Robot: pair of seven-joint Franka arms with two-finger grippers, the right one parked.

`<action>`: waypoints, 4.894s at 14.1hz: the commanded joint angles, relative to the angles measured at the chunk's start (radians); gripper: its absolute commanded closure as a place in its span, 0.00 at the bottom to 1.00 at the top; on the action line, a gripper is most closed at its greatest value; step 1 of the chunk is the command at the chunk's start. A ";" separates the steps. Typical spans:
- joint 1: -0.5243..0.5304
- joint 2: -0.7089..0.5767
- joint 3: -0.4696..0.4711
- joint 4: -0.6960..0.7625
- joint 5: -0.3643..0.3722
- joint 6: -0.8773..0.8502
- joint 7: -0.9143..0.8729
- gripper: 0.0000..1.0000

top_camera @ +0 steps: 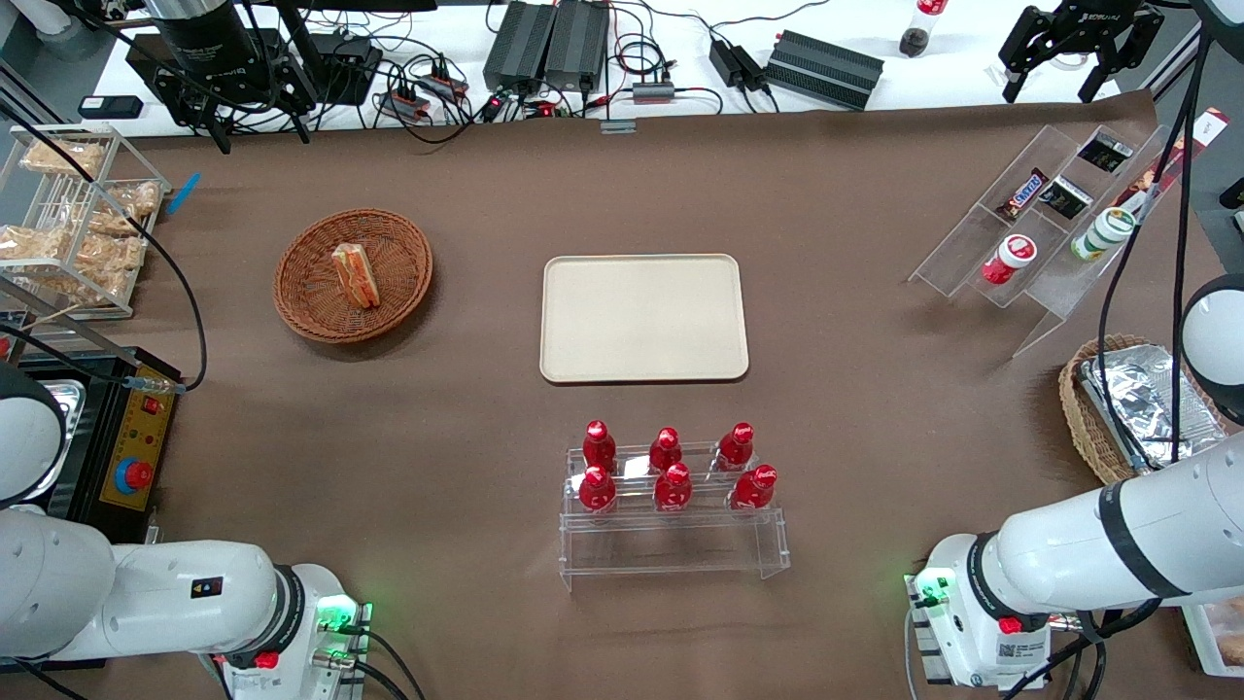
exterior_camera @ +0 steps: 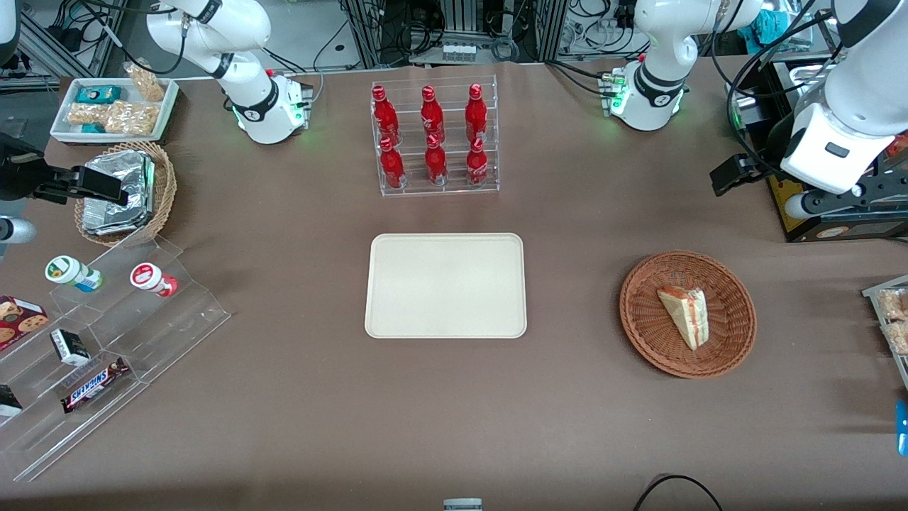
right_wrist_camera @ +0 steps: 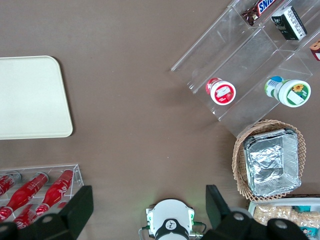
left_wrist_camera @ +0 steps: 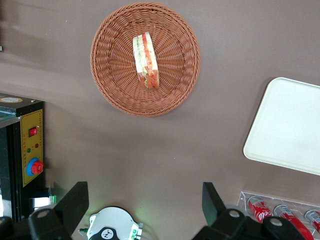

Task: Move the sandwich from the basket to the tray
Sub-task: 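Move the left gripper toward the sandwich in the wicker basket, then lower the open left gripper around the wrapped sandwich, then close the left gripper on the sandwich and lift it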

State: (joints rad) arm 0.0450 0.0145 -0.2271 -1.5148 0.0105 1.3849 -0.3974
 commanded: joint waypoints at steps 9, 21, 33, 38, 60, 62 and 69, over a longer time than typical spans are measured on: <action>0.045 0.059 0.034 -0.004 -0.012 0.019 0.005 0.00; 0.147 0.130 0.045 -0.539 -0.046 0.717 0.005 0.00; 0.131 0.225 0.038 -0.591 -0.053 0.947 -0.026 0.00; 0.107 0.257 0.034 -0.573 -0.052 0.979 -0.061 0.00; 0.105 0.355 0.035 -0.558 -0.037 1.033 -0.025 0.56; 0.107 0.354 0.037 -0.559 -0.037 1.031 0.011 0.71; 0.067 0.297 0.019 -0.541 -0.038 0.981 0.000 0.85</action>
State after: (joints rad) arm 0.1427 0.3520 -0.2010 -2.0588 -0.0294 2.4040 -0.3971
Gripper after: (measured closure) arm 0.797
